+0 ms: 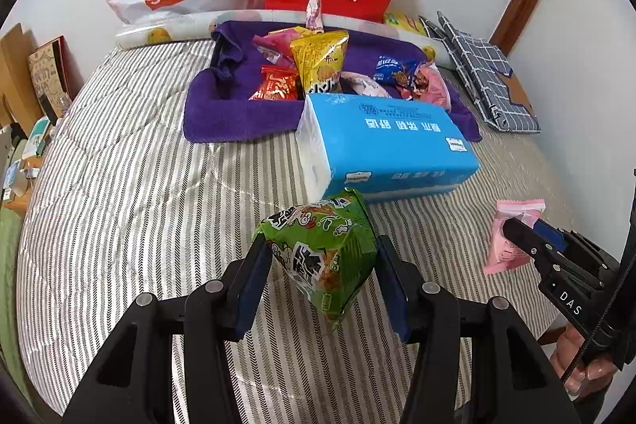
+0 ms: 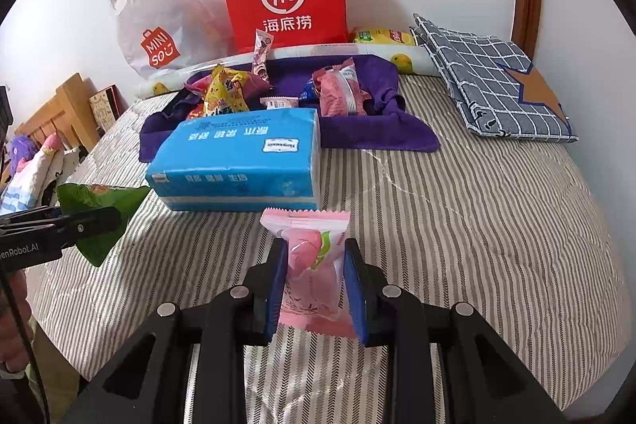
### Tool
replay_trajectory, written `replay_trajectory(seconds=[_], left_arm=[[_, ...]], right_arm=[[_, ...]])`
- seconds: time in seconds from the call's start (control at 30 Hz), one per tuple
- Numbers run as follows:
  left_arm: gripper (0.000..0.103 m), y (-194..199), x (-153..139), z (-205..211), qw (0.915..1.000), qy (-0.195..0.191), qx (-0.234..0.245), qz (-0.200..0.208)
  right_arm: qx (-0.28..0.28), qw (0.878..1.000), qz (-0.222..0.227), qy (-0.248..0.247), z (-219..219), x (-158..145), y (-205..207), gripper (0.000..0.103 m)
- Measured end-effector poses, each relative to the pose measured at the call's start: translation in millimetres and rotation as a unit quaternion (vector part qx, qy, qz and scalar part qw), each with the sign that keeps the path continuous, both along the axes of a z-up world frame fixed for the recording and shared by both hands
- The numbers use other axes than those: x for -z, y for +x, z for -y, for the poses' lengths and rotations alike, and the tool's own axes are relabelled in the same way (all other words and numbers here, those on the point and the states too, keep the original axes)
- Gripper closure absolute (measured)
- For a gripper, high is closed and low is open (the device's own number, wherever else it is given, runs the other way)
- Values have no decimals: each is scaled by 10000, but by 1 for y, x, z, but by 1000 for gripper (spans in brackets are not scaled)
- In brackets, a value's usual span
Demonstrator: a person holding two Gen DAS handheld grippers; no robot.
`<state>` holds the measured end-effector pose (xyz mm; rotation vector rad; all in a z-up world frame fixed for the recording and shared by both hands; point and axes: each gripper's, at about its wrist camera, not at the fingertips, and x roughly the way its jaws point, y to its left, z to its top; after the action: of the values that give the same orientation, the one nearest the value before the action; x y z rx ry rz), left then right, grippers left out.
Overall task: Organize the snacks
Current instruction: 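Lift and hold both snacks raised above the bed cover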
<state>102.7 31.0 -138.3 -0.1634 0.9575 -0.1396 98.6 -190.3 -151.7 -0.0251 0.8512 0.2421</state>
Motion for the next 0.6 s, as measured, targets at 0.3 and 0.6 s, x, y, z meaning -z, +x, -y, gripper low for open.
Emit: replay_trajectory(seconds=[0.3,0.6], left_arm=[[51,-2,-7,-6,9999,-85,-45,113],[51,-2,-11,-10,9997,-140,-71,170]], right_arm=[[111,9999,85,0,2,-8,1,76],[162,9998,132,-18,2,-12,2,76]])
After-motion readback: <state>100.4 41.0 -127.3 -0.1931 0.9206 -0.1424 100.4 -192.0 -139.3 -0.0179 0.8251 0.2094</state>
